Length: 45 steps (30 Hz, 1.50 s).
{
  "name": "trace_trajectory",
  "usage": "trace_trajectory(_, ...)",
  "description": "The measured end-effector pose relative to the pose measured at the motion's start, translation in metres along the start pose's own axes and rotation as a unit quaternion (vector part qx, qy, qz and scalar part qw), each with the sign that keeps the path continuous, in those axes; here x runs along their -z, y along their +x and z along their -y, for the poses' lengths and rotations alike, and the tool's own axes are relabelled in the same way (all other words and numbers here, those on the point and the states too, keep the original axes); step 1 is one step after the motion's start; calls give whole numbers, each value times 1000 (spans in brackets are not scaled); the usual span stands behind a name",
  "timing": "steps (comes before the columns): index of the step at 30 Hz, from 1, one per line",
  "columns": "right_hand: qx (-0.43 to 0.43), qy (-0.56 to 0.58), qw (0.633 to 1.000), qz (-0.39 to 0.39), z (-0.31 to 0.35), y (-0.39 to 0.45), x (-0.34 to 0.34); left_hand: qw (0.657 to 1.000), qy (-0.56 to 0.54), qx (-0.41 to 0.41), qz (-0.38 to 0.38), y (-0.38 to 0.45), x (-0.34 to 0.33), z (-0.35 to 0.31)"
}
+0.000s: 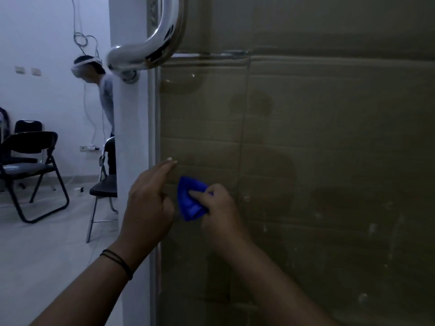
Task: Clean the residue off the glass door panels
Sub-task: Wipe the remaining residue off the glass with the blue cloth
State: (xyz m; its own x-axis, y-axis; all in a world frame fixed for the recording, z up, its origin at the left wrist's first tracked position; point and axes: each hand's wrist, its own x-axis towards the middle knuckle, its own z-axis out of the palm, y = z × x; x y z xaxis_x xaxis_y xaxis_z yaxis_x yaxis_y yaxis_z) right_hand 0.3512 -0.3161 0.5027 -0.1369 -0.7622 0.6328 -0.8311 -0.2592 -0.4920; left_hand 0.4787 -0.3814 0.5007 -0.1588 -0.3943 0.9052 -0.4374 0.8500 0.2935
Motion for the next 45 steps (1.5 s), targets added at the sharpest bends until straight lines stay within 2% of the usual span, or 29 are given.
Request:
trace_trajectory(2,-51,139,985,-90,3,-4,30,1000,-8,7,0,1,0,-3)
trace_trajectory(4,-69,155,972,-163,-2,-9,67,1000,-17,12,5,2,-2,-8)
trace_trajectory(6,-62,63,956,-278,-13,-13,106,1000,-20,14,12,4,-6,-14)
trace_trajectory(8,-45,-61,911,-405,-25,-12,139,1000,-19,16,16,5,-11,-19)
trace_trajectory(10,-45,-117,889,-440,-37,-7,156,1000,-18,8,21,5,-16,-24)
trace_trajectory(14,-29,-167,907,-387,-50,4,136,1000,-9,-5,22,4,-22,-28)
trace_trajectory(16,-15,-143,922,-359,-49,6,106,1000,-10,-3,17,3,-24,-26)
trace_trajectory(18,18,-129,961,-243,-45,2,66,1000,-20,14,17,1,-26,-24)
trace_trajectory(20,48,-155,981,-110,-37,-5,30,999,-23,29,22,0,-29,-26)
trace_trajectory(22,50,-130,988,-60,-32,-9,17,999,-17,32,24,0,-30,-28)
trace_trajectory(24,15,-19,995,-94,-28,-10,27,999,-10,30,26,0,-29,-28)
trace_trajectory(27,-38,58,972,-224,-27,-16,68,999,-11,23,22,-3,-28,-30)
trace_trajectory(29,-57,18,944,-326,-36,-26,104,1000,-12,19,21,-3,-28,-32)
trace_trajectory(31,-59,-73,903,-420,-49,-33,138,1000,-16,11,24,-1,-31,-32)
trace_trajectory(33,-69,-133,880,-450,-60,-34,154,999,-23,14,31,-2,-34,-32)
trace_trajectory(36,-86,-155,902,-394,-71,-28,144,999,-31,21,29,-4,-36,-32)
trace_trajectory(40,-56,-102,935,-335,-69,-30,85,999,-25,31,26,-7,-35,-34)
trace_trajectory(43,23,-195,970,-141,-62,-40,32,998,-29,51,27,-13,-39,-37)
trace_trajectory(44,19,-195,976,-91,-58,-43,22,998,-29,56,25,-16,-40,-39)
trace_trajectory(45,4,-164,984,-75,-56,-45,18,998,-32,58,21,-19,-39,-41)
